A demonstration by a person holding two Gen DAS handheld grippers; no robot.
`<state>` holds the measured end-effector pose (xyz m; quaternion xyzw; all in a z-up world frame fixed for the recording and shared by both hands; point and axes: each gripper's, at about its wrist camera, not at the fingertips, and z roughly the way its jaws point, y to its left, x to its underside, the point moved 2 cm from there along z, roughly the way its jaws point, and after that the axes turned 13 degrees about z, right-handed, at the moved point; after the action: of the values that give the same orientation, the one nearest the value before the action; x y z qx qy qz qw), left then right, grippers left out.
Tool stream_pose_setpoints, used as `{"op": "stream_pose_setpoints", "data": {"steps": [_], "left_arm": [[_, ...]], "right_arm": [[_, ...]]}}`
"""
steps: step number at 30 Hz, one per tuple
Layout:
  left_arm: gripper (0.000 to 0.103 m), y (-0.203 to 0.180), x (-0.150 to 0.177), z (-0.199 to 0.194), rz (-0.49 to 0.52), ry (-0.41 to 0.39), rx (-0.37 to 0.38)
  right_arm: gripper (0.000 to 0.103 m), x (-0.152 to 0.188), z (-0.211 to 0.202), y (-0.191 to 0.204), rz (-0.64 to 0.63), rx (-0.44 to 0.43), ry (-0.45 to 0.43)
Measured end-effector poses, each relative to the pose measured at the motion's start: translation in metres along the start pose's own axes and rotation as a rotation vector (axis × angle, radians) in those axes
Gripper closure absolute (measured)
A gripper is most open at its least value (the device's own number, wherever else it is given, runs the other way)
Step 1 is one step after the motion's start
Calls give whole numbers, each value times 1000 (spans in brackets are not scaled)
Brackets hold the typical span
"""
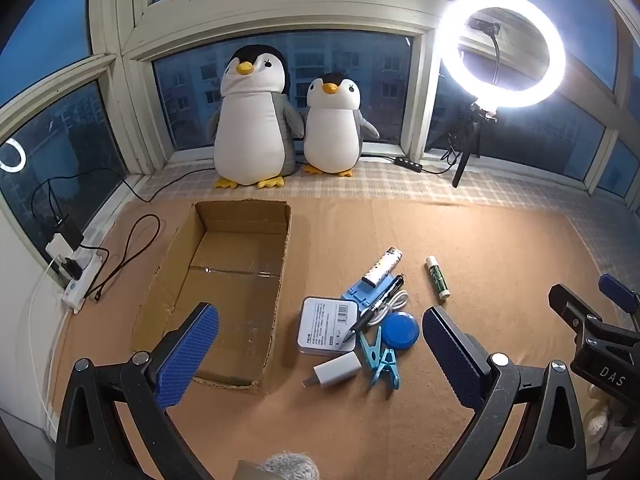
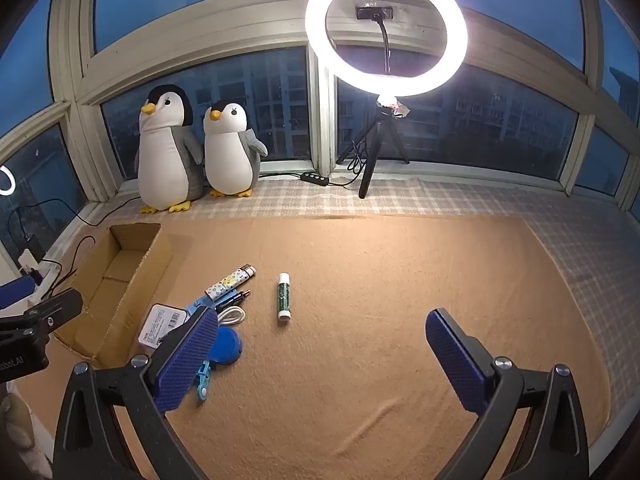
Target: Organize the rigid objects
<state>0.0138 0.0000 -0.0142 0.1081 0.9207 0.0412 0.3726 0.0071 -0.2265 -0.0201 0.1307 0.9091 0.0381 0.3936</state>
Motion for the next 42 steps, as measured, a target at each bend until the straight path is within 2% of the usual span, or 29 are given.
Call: {"op": "stream_pose_setpoints", "data": {"steps": [12,15,42], "left_arm": [[0,0,7,2,2,1,-13],[0,2,7,5,-13,10,-13],[0,3,6,8,-18,29,-11]], "right_arm": [[1,2,-8,-1,-4,7,-30],[1,6,5,2,-6,11,2],[1,5,3,0,-13,1,16]]}}
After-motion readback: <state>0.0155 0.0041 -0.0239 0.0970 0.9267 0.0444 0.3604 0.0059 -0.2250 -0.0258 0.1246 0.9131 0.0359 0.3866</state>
